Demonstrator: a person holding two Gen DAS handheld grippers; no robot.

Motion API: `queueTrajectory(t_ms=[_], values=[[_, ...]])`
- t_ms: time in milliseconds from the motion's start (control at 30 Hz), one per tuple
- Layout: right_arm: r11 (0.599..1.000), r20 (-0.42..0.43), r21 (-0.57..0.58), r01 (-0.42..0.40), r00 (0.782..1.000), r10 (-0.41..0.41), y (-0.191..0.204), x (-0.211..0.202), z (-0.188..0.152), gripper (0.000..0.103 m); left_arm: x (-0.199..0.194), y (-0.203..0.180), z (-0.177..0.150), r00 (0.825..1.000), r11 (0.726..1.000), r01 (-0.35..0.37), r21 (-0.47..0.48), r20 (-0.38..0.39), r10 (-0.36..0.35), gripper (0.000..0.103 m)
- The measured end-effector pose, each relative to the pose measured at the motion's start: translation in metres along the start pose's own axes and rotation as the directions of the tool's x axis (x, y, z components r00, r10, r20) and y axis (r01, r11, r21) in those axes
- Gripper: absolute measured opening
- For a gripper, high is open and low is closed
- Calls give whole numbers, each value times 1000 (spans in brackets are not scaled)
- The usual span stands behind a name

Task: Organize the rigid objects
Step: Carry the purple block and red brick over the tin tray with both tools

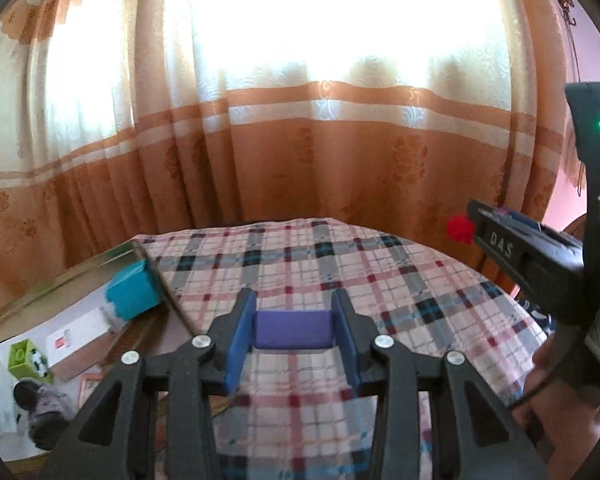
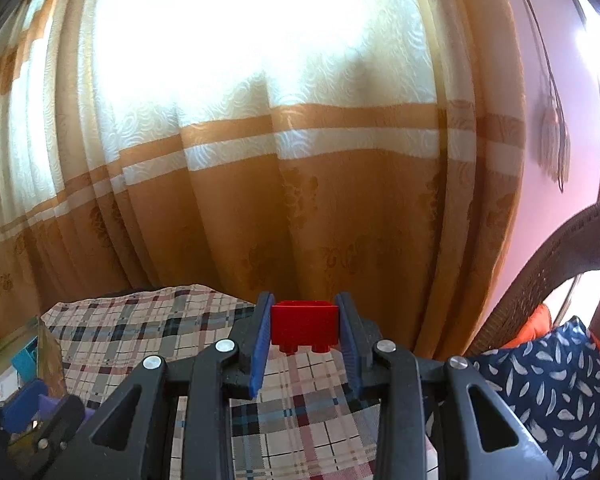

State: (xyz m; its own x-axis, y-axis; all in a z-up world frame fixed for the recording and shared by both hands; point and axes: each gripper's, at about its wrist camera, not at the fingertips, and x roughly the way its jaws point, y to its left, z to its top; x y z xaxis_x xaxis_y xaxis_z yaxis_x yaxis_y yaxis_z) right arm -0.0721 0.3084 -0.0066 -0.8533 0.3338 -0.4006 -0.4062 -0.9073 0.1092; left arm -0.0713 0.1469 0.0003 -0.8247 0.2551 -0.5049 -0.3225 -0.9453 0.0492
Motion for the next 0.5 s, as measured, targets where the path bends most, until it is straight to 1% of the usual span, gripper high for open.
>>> queueTrajectory(t_ms=[133, 267, 367, 433, 500], values=[[1000, 33, -25, -5, 999, 6, 6, -8, -1, 34, -15, 15, -6, 1000, 1000, -22, 0, 16, 22, 39], [999, 47, -47, -13, 999, 15, 14, -19, -6, 34, -30, 21, -12, 999, 1000, 0, 25, 42, -1, 39], [999, 50, -45, -24, 998, 26, 17, -30, -11, 34, -36, 21, -15, 998, 999, 2, 39, 57, -4, 39], [999, 53, -40, -23, 998, 25, 17, -36, -14, 34, -39, 22, -16, 998, 999, 14, 45, 59, -17, 39], [999, 47, -29, -25, 999, 26, 18, -40, -17, 34, -40, 25, -16, 997, 998, 48, 35, 55, -50, 39]])
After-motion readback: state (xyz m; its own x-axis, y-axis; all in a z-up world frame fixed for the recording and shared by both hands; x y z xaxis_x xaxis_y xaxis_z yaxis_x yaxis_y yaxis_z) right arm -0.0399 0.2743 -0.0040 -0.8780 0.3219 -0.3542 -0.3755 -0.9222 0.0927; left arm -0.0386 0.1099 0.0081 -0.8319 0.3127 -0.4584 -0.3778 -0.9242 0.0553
